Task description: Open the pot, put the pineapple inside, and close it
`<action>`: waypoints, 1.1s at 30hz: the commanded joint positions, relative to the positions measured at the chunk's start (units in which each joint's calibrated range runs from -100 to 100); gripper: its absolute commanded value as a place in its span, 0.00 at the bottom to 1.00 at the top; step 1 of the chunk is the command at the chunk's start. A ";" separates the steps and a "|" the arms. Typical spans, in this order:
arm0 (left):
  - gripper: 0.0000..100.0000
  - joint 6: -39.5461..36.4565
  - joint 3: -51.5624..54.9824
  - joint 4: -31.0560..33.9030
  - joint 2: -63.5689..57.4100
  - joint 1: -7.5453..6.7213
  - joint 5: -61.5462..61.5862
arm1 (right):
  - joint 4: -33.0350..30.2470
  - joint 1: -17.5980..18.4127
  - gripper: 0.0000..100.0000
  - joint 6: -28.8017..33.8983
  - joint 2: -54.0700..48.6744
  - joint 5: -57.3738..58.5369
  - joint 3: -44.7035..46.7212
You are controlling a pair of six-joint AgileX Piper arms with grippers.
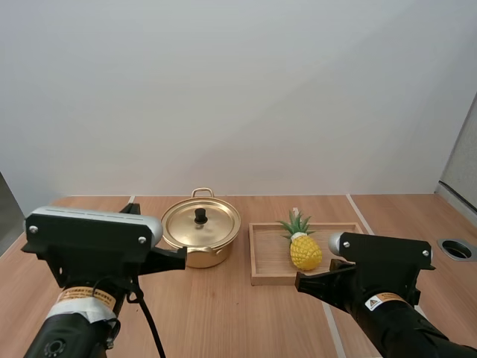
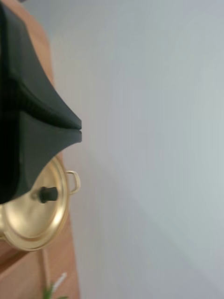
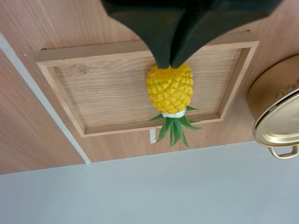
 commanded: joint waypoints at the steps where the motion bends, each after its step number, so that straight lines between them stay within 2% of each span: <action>1: 0.00 1.28 -3.58 0.44 -0.29 0.08 -4.22 | 0.84 0.16 0.00 -0.09 -0.42 0.12 0.01; 3: 0.00 2.31 -5.47 0.44 -0.29 0.08 -4.22 | 0.70 0.16 0.00 -0.35 -0.42 0.32 0.01; 7: 0.00 3.32 -8.16 0.44 -0.29 0.08 -4.22 | -0.03 0.16 0.00 -4.79 -0.42 -0.46 0.01; 20: 0.00 3.22 -9.81 0.44 -0.29 0.08 -1.54 | 0.06 0.16 0.00 -4.77 -0.42 -1.50 0.01; 26: 0.00 3.22 -12.37 0.44 -0.29 0.08 -1.73 | 3.13 0.16 0.00 -4.29 -0.42 1.82 0.01; 28: 0.00 3.22 -13.67 0.44 -0.06 -0.08 -0.73 | 2.28 0.16 0.00 -4.49 -0.42 -9.43 0.01; 30: 0.00 3.22 -14.78 0.44 0.48 -0.16 3.02 | -2.59 0.16 0.00 -4.49 -0.42 -20.86 0.01; 32: 0.00 3.22 -15.57 0.44 0.90 -0.16 7.99 | -7.57 0.16 0.00 -4.49 -0.42 -25.15 0.01; 33: 0.00 3.31 -16.07 0.44 1.08 -0.16 10.90 | -7.80 0.16 0.00 -4.49 -0.42 -23.94 0.01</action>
